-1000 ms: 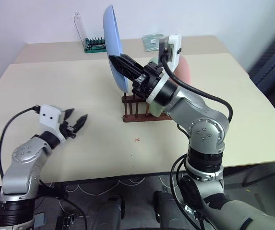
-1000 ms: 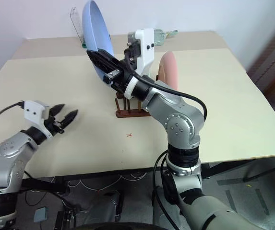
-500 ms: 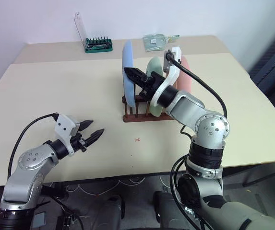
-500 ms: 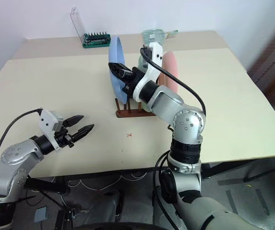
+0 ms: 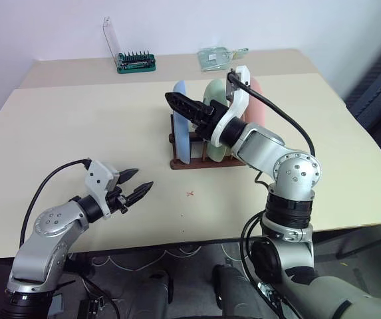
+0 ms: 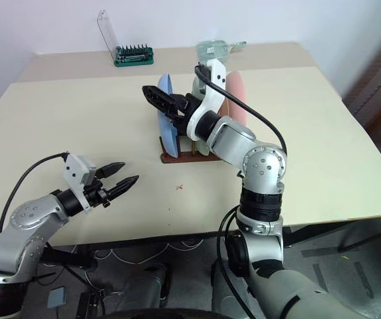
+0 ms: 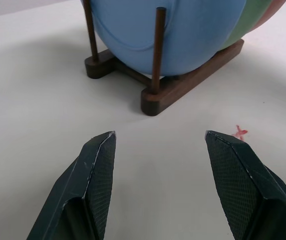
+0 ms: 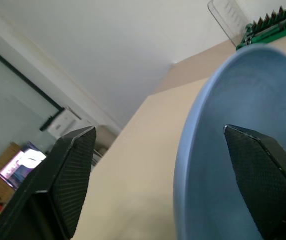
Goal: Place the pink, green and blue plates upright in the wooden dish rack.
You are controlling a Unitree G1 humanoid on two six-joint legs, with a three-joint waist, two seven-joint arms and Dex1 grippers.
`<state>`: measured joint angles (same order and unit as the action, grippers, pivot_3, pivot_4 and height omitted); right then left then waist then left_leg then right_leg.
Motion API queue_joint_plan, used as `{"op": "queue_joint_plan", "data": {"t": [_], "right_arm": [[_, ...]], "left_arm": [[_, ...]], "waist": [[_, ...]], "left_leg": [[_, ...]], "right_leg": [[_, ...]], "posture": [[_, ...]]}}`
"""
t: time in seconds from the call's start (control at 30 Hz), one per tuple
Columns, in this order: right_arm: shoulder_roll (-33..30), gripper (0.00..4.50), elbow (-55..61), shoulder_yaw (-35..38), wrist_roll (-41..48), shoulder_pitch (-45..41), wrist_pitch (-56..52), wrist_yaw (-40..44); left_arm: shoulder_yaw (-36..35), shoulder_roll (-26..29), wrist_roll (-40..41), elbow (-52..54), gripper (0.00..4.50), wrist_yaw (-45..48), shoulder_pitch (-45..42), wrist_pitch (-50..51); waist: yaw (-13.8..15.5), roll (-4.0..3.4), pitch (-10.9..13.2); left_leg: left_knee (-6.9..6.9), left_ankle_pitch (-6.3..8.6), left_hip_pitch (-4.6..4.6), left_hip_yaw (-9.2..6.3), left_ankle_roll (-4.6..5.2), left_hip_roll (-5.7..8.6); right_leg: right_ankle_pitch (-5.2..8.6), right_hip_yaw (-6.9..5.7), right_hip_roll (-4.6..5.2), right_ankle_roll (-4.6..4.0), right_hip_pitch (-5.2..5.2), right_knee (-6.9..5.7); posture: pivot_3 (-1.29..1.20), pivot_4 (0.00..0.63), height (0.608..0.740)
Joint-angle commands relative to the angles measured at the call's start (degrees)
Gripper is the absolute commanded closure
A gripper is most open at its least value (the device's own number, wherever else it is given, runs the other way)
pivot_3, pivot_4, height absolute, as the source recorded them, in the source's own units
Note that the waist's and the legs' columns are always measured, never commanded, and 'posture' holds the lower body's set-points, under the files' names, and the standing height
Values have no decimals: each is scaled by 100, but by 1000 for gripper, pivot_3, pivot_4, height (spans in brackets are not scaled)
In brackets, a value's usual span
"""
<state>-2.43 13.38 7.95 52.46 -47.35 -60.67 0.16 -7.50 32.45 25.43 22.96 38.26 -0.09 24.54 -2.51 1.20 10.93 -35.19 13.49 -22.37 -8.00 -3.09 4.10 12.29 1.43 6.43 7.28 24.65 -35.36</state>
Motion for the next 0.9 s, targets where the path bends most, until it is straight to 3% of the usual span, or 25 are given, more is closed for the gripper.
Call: {"op": "queue_joint_plan", "data": {"t": [0.03,0.17,0.27,0.43,0.57,0.73,0.9], "right_arm": [[-615,661,688,-725,-687,-333,560,731],[-1302,661,1003,-1206,-1258,-402,1021,1412],[-2321,661,1443,-1152,-2038,-119,1972,2108],[-3460,661,1403,464,-1676,893,2357,2929],[-4323,661,1223,1949,-1227,2702,2247,4132],[-4426,661,923,2117,-1666,4080,2796,4601],[-4081,661,295,1552,-2428,4231,3595,4352]], "left_arm": [[24,-13,11,186,1581,-16,-17,-38],[97,-44,-3,171,1581,14,-35,-73],[316,-121,-69,52,1581,65,-109,-131],[380,-208,-157,-304,1581,73,-344,-241],[339,-160,-244,-746,1581,181,-553,-437],[203,-140,-271,-1127,1581,212,-702,-587],[-76,17,-261,-1226,1581,228,-567,-660]], "waist": [[0,-1,0],[0,0,-1],[64,0,0],[194,4,-3],[243,3,-4],[151,-16,-6],[141,-18,-8]], "left_leg": [[-1,0,0,0,1,0],[-1,1,0,1,1,-1],[-4,2,-4,0,3,2],[-12,7,-4,3,12,2],[-16,13,-2,9,23,2],[-18,17,9,30,31,-4],[-20,17,18,37,30,-10]], "right_leg": [[0,0,0,0,0,0],[0,-1,0,1,-1,1],[1,-2,1,1,-6,11],[1,-5,2,3,-22,29],[2,-6,6,3,-29,32],[3,4,7,4,-31,29],[3,4,5,4,-33,26]], "posture": [[0,150,740],[0,150,740],[0,150,740],[0,150,740],[0,150,740],[0,150,740],[0,150,740]]}}
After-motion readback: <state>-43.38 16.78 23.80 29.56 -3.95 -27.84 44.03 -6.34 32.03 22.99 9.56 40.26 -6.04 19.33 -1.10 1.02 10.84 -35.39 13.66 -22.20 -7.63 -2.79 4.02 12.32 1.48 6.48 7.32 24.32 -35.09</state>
